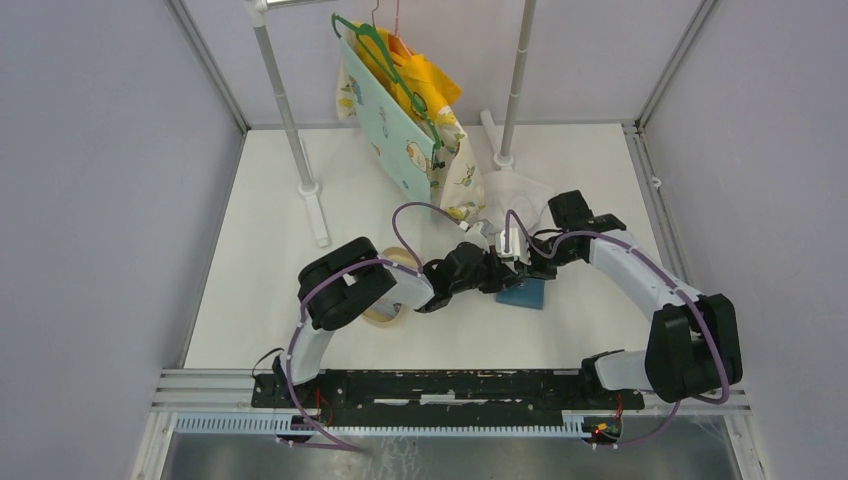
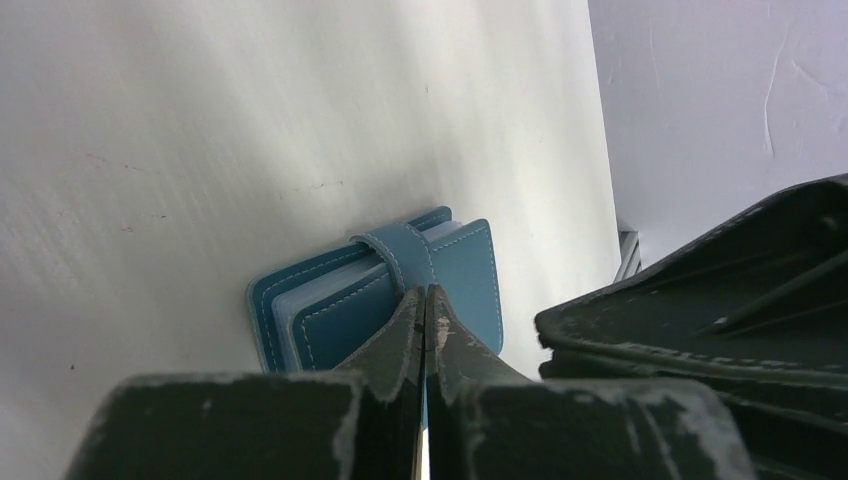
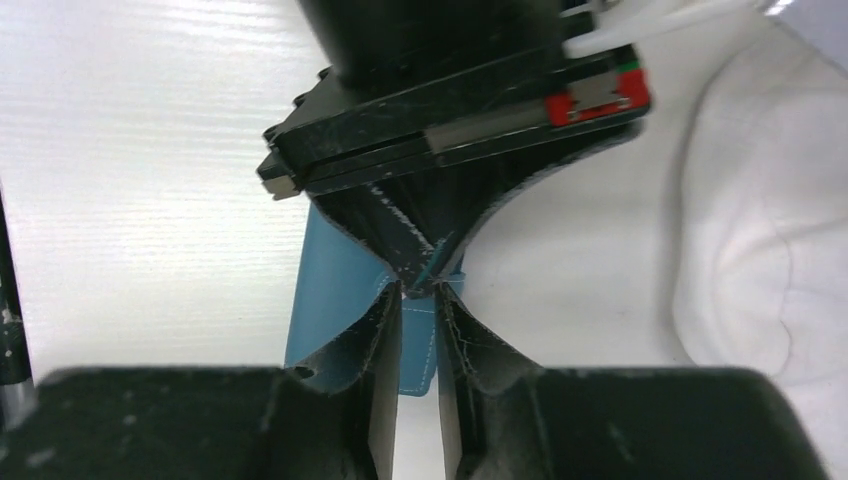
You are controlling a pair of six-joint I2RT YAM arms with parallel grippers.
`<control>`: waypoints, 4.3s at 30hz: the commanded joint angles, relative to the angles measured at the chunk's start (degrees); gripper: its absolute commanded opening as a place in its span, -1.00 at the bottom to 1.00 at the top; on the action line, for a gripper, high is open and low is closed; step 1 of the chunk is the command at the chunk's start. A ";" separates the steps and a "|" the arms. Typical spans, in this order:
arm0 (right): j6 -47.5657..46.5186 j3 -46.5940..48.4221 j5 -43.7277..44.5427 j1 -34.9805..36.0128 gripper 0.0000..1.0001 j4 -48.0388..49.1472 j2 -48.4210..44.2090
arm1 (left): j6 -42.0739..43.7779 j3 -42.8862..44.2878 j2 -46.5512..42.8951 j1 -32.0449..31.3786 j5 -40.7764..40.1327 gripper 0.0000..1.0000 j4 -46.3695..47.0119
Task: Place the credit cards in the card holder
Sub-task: Close the card holder at the center of the board.
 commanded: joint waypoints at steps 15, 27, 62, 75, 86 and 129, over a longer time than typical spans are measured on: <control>4.21 -5.64 6.06 0.24 -0.85 7.89 0.79 | 1.90 -2.21 1.77 -0.23 -1.73 -0.97 -6.43; 7.98 -8.31 6.22 0.92 -0.86 12.39 1.30 | 1.90 -1.86 1.97 -0.24 -1.09 -0.97 -6.08; 18.13 -7.08 18.33 14.08 -0.90 12.45 12.99 | -0.56 -8.51 4.71 -4.07 -1.39 -0.97 -0.50; 11.85 2.48 6.81 2.56 -0.55 1.59 0.64 | 6.53 -2.92 -2.00 -3.15 -1.63 -0.89 -7.20; 9.12 -1.71 -7.49 -4.43 -0.41 3.04 -6.63 | 13.37 5.85 -9.64 -1.75 -0.47 -0.53 -16.03; 16.06 -10.45 13.99 4.22 -0.67 13.01 5.16 | 19.33 -12.81 -35.72 -2.54 -12.31 -0.79 -27.26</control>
